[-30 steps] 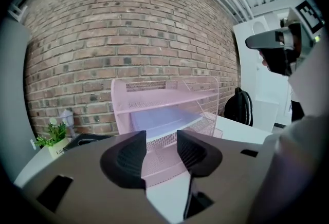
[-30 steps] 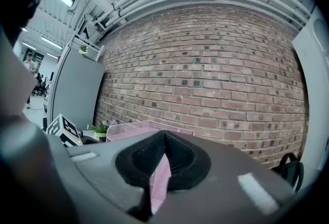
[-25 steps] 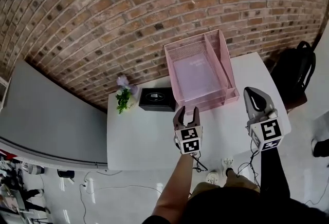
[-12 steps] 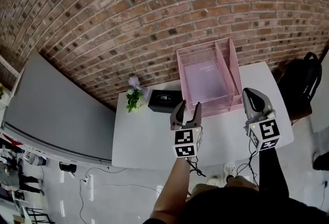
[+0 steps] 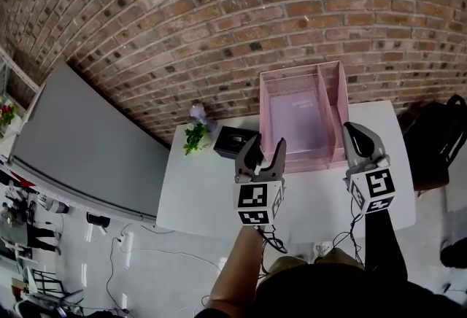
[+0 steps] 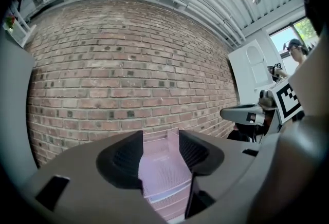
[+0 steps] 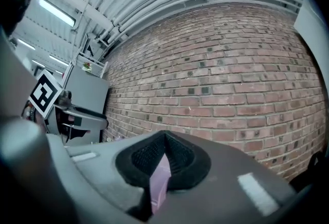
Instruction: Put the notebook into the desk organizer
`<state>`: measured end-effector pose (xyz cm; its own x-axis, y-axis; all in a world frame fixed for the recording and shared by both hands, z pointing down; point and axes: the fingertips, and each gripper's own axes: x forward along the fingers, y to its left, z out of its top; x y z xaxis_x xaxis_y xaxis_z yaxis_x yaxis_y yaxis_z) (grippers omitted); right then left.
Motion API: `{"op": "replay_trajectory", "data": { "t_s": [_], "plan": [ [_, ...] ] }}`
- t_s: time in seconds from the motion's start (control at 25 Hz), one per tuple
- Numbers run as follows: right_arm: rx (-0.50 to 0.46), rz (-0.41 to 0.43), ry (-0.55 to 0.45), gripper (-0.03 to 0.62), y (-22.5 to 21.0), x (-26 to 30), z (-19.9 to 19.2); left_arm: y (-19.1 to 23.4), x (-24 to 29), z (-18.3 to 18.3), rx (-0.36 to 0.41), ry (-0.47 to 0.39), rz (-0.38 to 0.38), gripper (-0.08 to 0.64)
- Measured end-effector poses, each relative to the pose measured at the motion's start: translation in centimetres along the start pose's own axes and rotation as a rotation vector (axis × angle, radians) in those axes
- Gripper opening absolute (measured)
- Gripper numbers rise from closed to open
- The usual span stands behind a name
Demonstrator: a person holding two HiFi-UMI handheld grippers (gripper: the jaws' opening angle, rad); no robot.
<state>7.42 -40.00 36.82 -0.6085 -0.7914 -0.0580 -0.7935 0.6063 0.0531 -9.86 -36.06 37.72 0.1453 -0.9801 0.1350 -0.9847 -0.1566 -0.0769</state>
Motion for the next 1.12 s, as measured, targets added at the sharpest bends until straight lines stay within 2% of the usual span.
{"op": "replay_trajectory", "data": {
  "t_s": [0.32, 0.44, 0.56, 0.84, 1.12],
  "plan": [
    [-0.022, 0.073, -0.013, 0.000, -0.9, 2.0, 0.4, -0.6, 1.8, 1.3, 0.004, -0.029, 0.027, 0.207],
    [-0.026, 0.088, -0.011, 0.000, -1.3, 2.4, 0.3, -0.6, 2.0, 1.6, 0.003, -0.043, 0.059, 0.129],
    [-0.026, 0.097, -0.011, 0.000, -1.5, 2.5, 0.2, -0.4, 2.1, 1.9, -0.003, -0.061, 0.093, 0.015],
    [-0.042, 0.117, -0.010, 0.000, -1.4, 2.9, 0.0, -0.5, 2.3, 2.2, 0.036, -0.068, 0.120, 0.009],
    [-0.048, 0.128, -0.008, 0.000, -1.0, 3.0, -0.2, -0.8, 2.4, 2.4, 0.050, -0.074, 0.113, 0.008]
  ]
}}
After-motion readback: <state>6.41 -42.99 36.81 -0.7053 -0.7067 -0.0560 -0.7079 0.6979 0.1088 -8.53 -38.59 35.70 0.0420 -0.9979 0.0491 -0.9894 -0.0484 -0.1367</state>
